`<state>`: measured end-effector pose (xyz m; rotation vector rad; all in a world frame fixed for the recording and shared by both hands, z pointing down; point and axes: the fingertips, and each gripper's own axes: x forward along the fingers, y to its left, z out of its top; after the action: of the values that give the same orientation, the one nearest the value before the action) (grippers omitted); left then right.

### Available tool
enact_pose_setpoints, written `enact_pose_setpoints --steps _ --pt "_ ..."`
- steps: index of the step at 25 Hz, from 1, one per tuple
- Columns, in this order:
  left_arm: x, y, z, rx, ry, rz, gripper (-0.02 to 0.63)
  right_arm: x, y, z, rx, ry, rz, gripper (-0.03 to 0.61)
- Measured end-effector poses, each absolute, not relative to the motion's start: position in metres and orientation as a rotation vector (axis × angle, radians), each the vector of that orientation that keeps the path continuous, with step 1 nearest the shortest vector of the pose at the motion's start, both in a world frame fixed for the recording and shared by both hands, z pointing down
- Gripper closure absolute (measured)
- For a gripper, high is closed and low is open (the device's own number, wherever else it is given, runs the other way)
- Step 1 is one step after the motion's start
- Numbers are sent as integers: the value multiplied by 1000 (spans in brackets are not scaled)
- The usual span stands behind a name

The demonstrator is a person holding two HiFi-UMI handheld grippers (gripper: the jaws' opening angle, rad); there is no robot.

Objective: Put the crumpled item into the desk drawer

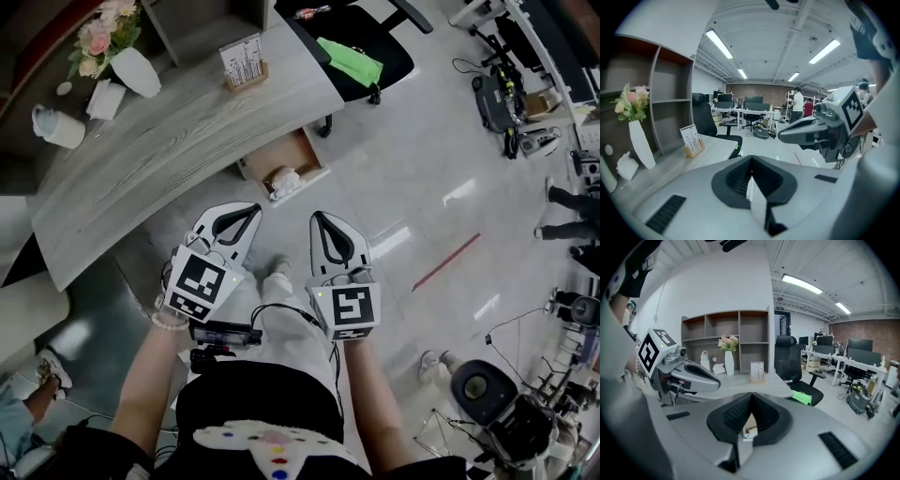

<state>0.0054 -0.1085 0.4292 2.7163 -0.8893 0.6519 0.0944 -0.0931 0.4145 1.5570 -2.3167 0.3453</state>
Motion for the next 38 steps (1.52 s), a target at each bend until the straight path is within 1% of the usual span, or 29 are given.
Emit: enact_pose_setpoints --steps 9,18,31,38 --pt "-16 -105 373 2717 -997 594 603 95 -92 364 1610 -2336 254 574" --pt "-21 -104 331 2748 -1047 509 603 87 -91 322 1598 -2389 160 574" --pt "-31 -105 307 2756 -1095 469 603 74 -92 292 1568 -2452 129 574" --pt "-33 -109 305 2759 -1108 462 603 78 -92 297 1581 -2436 110 574"
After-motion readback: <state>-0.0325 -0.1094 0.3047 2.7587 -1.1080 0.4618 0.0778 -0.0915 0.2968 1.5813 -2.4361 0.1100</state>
